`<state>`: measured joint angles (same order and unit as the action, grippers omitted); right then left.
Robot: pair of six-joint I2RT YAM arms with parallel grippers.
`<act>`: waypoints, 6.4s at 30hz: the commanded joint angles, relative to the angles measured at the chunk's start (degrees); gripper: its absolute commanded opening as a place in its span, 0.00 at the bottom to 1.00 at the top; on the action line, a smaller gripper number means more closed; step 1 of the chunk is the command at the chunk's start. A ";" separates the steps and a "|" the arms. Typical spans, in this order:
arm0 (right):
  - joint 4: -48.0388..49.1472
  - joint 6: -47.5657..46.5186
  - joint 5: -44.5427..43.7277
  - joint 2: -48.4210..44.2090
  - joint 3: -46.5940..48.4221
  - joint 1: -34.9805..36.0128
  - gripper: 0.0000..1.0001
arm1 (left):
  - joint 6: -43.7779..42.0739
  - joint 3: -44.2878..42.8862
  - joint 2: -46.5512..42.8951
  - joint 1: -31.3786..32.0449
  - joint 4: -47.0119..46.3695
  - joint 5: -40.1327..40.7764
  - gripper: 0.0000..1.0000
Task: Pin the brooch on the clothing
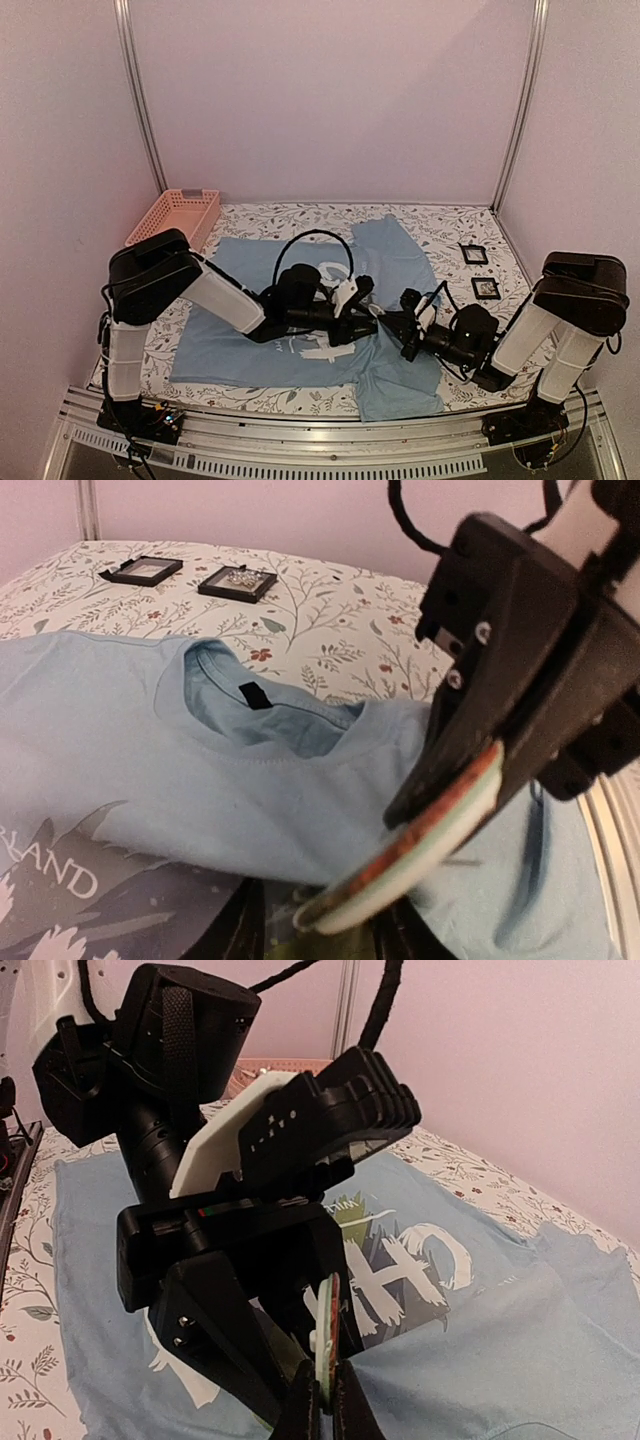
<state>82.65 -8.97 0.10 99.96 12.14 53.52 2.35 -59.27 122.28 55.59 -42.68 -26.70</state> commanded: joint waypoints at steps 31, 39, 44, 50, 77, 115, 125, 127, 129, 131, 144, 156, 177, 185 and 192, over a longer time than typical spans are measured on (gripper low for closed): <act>-8.35 1.23 28.46 -3.02 1.31 -10.57 0.00 | -8.90 4.34 -6.91 -1.83 1.82 -8.49 0.05; -9.04 0.70 27.32 -2.81 1.58 -10.81 0.30 | -7.33 4.55 -7.57 -2.07 2.08 -8.75 0.00; -8.99 1.03 28.60 -0.35 3.67 -10.76 0.38 | -6.78 4.42 -7.66 -2.02 1.57 -8.70 0.00; -4.25 2.37 27.61 0.90 3.39 -10.80 0.25 | -6.92 4.57 -7.65 -1.99 1.64 -9.26 0.00; -1.58 10.67 25.29 3.59 2.05 -11.33 0.08 | -8.91 8.30 -9.98 -2.00 -3.91 -9.39 0.00; 6.72 9.49 32.03 4.29 -0.70 -11.95 0.39 | 0.20 7.23 -9.83 -1.75 -1.27 -6.65 0.00; 8.62 12.02 30.25 8.87 3.13 -11.94 0.35 | 0.76 7.36 -10.13 -1.35 -1.96 -5.98 0.00; 8.49 12.12 30.14 9.08 3.85 -11.94 0.32 | 0.73 7.49 -10.08 -1.27 -1.96 -6.02 0.00; 8.49 12.14 30.22 9.60 4.40 -11.94 0.25 | 0.64 7.50 -10.12 -1.26 -2.06 -6.11 0.00; 8.48 12.09 30.22 10.10 4.76 -11.97 0.21 | 0.42 7.55 -10.23 -1.26 -2.20 -5.94 0.00; 9.75 12.55 28.15 10.65 3.19 -11.94 0.14 | -0.62 7.73 -10.42 -1.28 -2.41 -5.92 0.00; 5.94 13.83 29.01 9.71 4.42 -11.94 0.09 | -4.78 8.13 -10.91 -0.12 -1.62 -5.44 0.00; 6.36 20.42 26.97 8.15 3.07 -15.81 0.03 | -7.54 9.66 -11.92 0.74 -1.74 -2.71 0.00; 7.76 20.75 28.23 8.32 2.13 -15.99 0.06 | -7.48 9.87 -11.93 0.74 -1.87 -2.00 0.00; 9.69 15.40 31.78 7.23 -1.19 -15.99 0.15 | -8.24 9.91 -11.97 0.77 -1.34 0.31 0.00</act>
<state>89.27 9.56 33.21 108.77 13.93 39.44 -4.40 -50.50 112.18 56.23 -44.23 -27.16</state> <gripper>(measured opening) 0.125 0.020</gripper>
